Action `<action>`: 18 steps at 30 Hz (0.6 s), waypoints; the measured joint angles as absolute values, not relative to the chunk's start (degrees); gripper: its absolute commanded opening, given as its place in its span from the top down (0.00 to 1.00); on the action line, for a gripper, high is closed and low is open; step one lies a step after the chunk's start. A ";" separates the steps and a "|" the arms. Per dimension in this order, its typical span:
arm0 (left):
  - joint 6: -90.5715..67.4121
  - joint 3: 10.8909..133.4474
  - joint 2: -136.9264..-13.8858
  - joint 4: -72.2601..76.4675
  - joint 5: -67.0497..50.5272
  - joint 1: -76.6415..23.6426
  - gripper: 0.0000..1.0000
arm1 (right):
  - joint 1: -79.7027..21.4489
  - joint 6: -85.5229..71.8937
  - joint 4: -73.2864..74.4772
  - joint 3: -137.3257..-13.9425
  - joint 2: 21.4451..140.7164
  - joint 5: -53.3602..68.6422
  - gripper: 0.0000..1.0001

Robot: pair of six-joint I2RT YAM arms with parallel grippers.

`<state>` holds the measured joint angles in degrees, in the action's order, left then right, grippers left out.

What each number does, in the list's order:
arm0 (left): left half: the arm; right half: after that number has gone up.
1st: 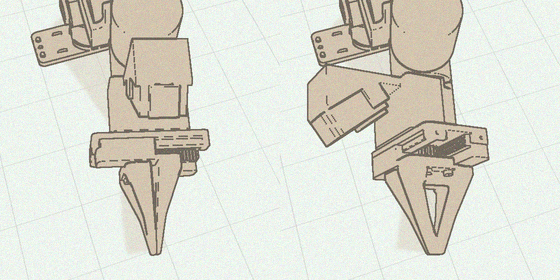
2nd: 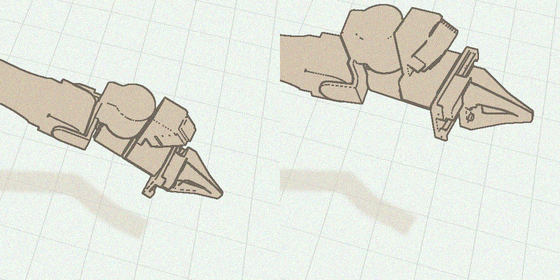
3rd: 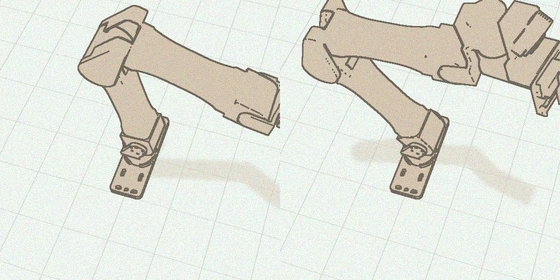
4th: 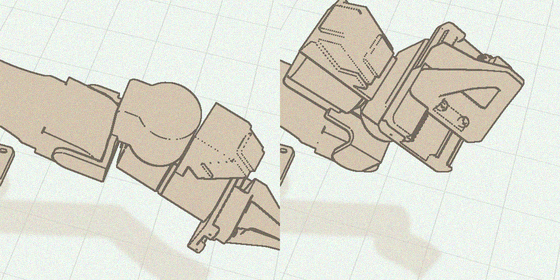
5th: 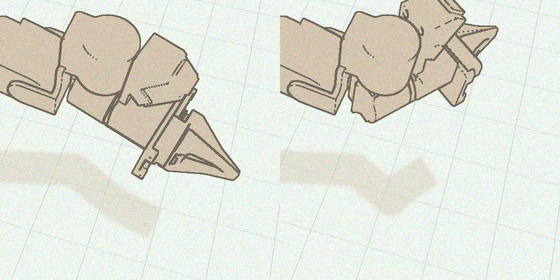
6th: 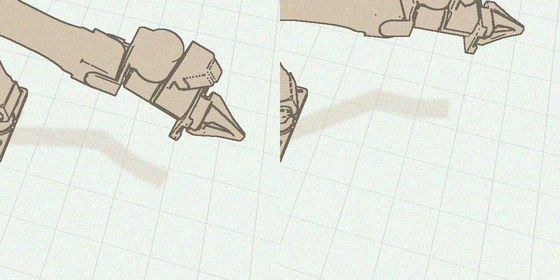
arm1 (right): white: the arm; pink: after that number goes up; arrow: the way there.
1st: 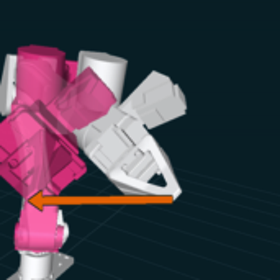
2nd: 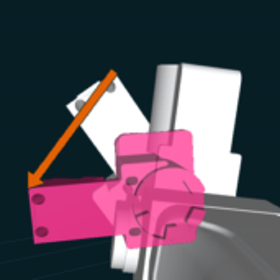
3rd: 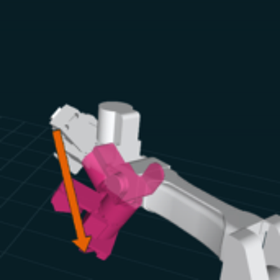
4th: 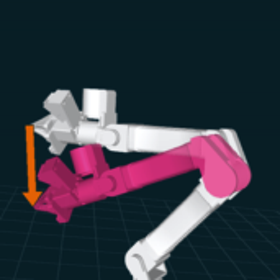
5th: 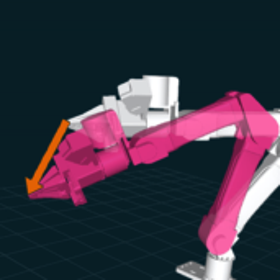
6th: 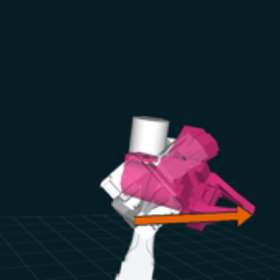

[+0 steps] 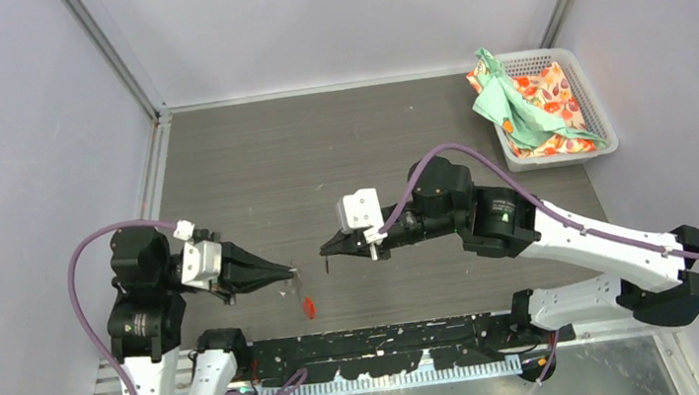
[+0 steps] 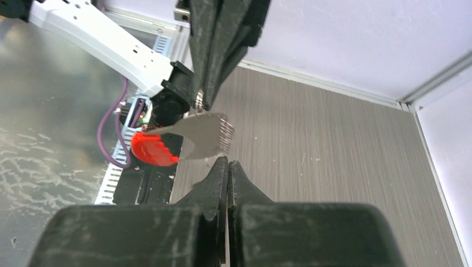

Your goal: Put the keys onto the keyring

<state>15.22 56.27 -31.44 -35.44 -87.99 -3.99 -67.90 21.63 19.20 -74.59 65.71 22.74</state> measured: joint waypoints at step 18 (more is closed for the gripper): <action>12.40 58.70 -32.29 -35.44 -88.55 -3.99 1.00 | -72.79 27.55 21.50 -79.53 69.38 26.79 0.99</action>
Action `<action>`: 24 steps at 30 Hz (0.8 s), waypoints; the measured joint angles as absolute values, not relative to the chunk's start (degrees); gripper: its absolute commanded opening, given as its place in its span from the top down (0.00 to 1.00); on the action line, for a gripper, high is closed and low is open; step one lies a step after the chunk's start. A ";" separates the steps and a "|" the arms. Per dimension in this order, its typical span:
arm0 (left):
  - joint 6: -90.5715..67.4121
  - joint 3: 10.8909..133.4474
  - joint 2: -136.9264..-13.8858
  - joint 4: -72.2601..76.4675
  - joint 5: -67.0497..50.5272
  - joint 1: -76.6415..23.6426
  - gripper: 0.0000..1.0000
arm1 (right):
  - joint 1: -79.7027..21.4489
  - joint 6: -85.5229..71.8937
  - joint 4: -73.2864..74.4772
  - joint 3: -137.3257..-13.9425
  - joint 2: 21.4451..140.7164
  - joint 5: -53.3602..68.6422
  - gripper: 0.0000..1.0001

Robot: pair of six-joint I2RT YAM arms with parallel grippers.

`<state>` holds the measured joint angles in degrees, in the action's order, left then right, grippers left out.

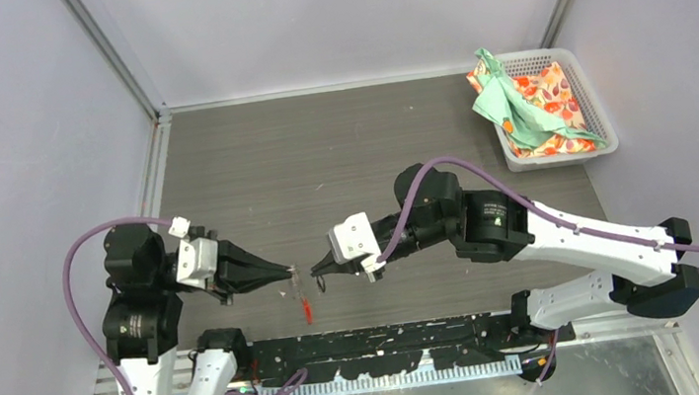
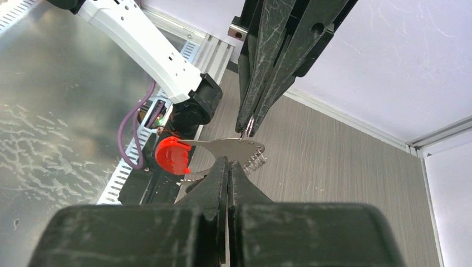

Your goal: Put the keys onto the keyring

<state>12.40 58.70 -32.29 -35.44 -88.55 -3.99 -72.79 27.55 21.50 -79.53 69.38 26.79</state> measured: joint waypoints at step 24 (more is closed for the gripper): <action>9.82 59.99 -32.32 -35.42 -88.58 -5.30 1.00 | -73.19 33.78 21.41 -83.07 72.18 27.55 0.99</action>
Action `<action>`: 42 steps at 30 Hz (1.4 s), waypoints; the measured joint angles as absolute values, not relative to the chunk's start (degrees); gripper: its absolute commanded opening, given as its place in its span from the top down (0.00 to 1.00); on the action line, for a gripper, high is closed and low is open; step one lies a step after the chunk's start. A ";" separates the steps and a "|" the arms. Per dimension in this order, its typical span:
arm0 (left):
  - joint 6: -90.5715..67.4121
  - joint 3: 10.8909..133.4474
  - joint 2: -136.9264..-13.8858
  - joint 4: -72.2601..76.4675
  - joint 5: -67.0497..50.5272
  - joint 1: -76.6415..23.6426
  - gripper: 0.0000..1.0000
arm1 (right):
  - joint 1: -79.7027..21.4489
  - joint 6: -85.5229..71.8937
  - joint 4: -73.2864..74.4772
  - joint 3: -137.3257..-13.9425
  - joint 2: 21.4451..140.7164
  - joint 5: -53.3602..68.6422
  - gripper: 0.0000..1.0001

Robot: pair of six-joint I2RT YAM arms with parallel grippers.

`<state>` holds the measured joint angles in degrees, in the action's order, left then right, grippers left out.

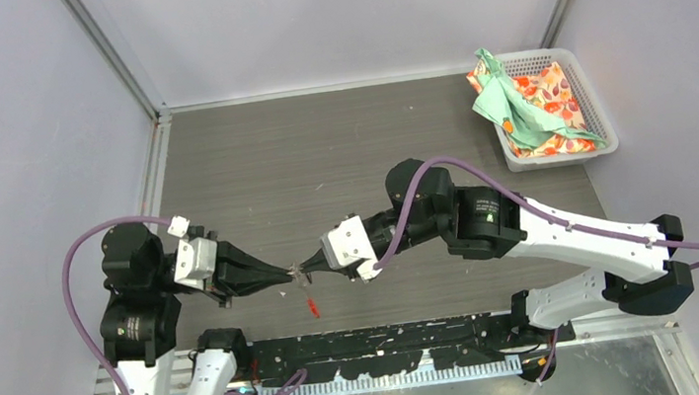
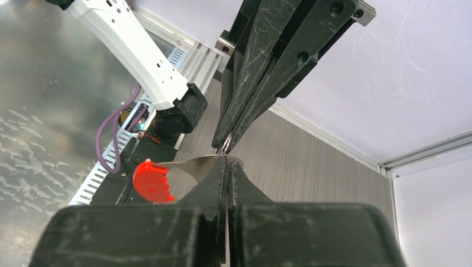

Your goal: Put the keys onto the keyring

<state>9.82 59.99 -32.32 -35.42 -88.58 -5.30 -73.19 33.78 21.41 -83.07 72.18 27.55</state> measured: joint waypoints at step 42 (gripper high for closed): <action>7.86 59.99 -32.64 -32.38 -88.75 -5.30 1.00 | -73.30 32.73 16.47 -85.01 74.94 30.57 0.99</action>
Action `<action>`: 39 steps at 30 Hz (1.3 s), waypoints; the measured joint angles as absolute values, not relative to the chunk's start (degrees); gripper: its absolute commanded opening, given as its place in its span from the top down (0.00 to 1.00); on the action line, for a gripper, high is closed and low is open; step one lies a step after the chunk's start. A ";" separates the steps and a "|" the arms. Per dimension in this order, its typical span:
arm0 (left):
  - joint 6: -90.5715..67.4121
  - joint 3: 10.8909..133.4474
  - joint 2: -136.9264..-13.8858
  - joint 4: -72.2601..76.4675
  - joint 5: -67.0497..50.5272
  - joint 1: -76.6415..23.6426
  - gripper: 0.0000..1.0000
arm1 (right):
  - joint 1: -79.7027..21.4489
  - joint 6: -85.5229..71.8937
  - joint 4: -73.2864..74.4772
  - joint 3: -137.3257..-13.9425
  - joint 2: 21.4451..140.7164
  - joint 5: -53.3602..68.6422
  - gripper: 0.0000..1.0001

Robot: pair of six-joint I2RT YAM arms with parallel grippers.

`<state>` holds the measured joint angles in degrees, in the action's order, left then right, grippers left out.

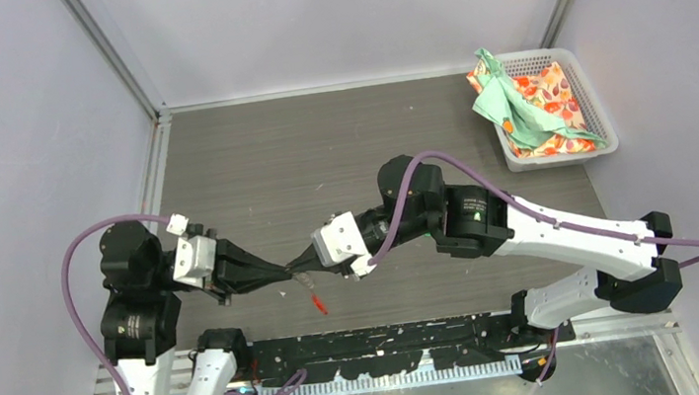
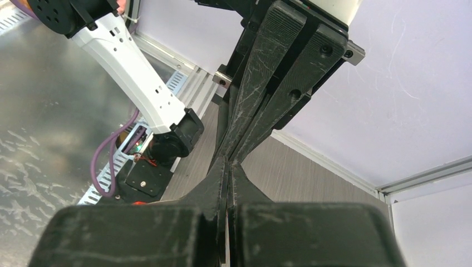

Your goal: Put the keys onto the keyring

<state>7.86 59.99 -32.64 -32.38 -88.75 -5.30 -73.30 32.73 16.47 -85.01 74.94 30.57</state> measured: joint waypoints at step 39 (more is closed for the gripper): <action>6.37 60.10 -31.68 -30.02 -88.73 -6.07 1.00 | -72.01 28.21 11.14 -76.86 65.87 24.01 0.99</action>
<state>6.37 60.10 -31.68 -30.02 -88.73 -6.07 -72.01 28.21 11.14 -76.86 65.87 24.01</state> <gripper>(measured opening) 0.010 0.020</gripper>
